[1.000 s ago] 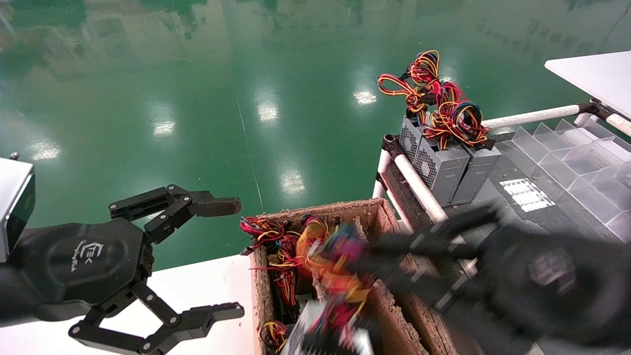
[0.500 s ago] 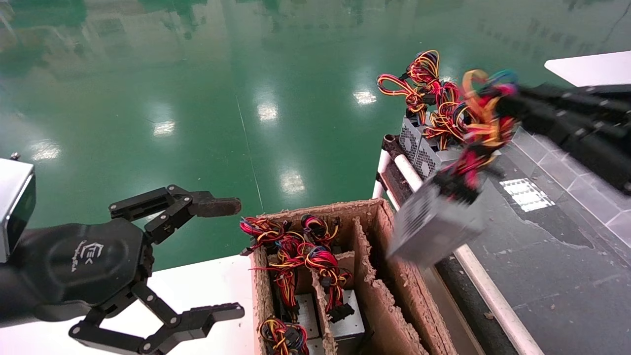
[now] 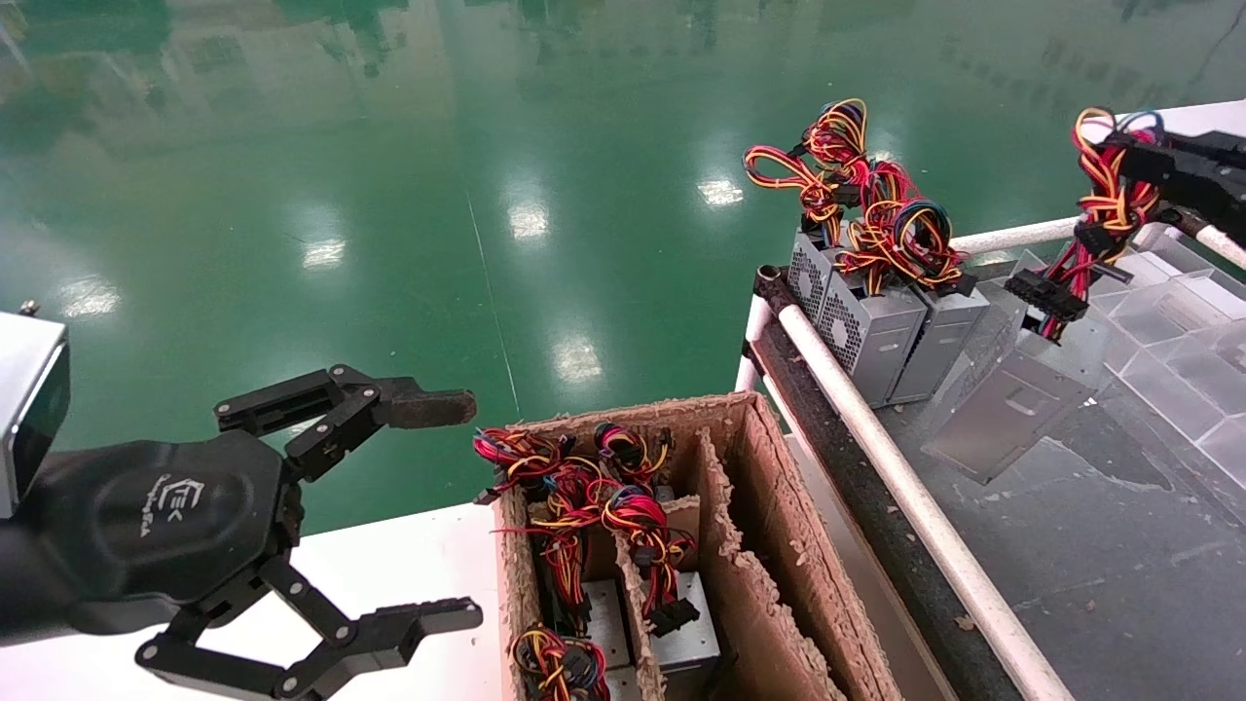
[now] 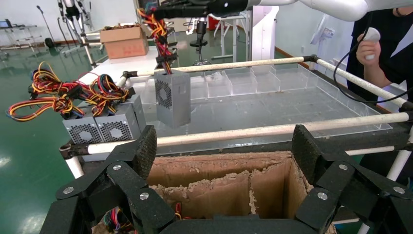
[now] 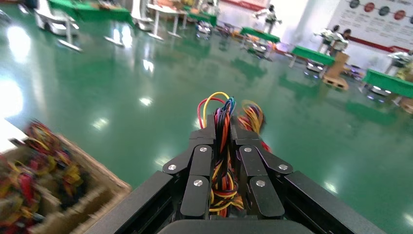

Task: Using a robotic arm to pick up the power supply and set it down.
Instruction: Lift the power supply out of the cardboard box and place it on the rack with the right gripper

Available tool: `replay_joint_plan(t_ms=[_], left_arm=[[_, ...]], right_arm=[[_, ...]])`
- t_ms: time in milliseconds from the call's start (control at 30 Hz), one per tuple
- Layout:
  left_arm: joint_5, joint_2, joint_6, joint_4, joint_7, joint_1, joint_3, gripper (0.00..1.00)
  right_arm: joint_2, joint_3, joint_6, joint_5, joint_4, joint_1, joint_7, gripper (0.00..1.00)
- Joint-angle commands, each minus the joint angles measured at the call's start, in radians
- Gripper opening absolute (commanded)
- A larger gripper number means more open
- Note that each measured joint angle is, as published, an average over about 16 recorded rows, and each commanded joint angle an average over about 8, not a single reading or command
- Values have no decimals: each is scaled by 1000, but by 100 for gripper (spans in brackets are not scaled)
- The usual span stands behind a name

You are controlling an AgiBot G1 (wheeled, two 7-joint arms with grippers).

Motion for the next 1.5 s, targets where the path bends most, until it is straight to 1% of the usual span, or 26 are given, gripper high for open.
replay_joint_plan(t_ms=[33, 267, 367, 533, 733, 900, 1500], left_arm=[[0, 0, 0, 0, 0, 0, 0, 100], [0, 0, 0, 0, 0, 0, 0, 100], [0, 0, 0, 0, 0, 0, 0, 100], [0, 0, 0, 0, 0, 0, 0, 100], [0, 0, 0, 0, 0, 0, 0, 100], [0, 0, 0, 0, 0, 0, 0, 100], [0, 0, 0, 0, 0, 0, 1, 100]], right_arm=[[-11, -13, 6, -33, -51, 34, -21, 0], [-51, -50, 2, -112, -195, 141, -94, 0], [-69, -67, 13, -146, -250, 185, -124, 0], [-97, -91, 56, -196, -338, 255, -161, 0], [-130, -109, 134, -234, -424, 311, -191, 0], [-162, -122, 179, -257, -464, 339, -207, 0], [-250, -162, 257, -319, -538, 413, -242, 0]])
